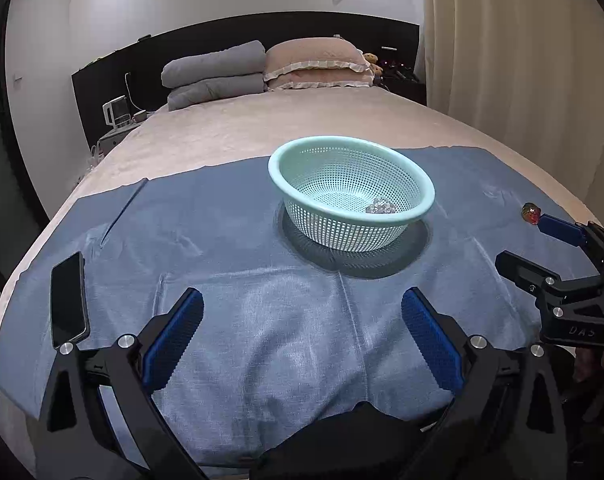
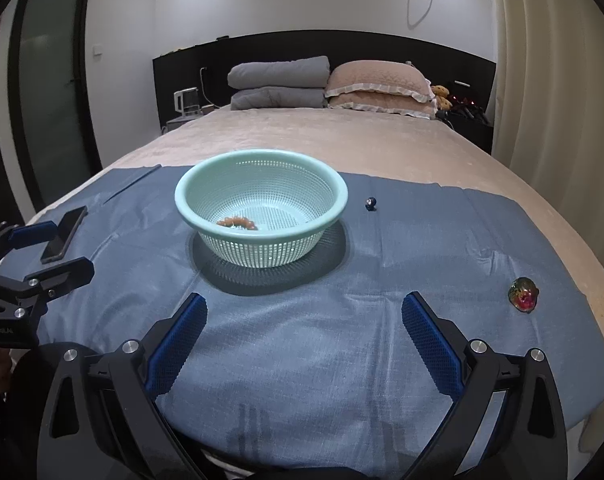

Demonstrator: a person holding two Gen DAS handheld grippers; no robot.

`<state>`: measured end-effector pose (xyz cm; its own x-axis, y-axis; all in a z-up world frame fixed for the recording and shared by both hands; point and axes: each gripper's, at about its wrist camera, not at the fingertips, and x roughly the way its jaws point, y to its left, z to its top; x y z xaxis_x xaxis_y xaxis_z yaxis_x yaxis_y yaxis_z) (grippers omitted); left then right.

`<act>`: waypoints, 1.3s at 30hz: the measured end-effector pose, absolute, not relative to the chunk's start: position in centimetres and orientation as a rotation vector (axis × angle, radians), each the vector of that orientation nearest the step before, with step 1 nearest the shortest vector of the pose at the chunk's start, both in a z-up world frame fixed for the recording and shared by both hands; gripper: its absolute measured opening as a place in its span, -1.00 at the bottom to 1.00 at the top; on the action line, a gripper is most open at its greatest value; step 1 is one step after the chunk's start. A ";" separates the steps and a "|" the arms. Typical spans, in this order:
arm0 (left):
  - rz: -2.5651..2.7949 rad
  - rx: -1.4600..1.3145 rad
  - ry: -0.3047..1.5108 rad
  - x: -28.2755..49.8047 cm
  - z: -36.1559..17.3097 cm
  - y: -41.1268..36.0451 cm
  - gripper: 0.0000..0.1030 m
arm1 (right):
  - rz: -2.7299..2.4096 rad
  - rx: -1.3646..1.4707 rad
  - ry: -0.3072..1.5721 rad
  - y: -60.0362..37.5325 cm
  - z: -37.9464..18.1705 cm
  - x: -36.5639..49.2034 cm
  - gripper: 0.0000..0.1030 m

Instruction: Organize jewelry

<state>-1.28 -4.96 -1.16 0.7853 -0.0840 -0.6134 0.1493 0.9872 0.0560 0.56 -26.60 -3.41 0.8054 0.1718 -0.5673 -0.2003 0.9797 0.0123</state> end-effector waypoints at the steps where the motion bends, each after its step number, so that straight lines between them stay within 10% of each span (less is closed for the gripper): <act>1: -0.125 0.107 0.663 -1.2 -1.2 -5.0 0.89 | 0.201 -0.046 0.605 -26.7 -3.5 0.6 0.83; 39: -0.114 0.139 0.644 -2.0 -1.5 -5.3 0.89 | 0.221 -0.053 0.642 -26.1 -4.0 0.9 0.83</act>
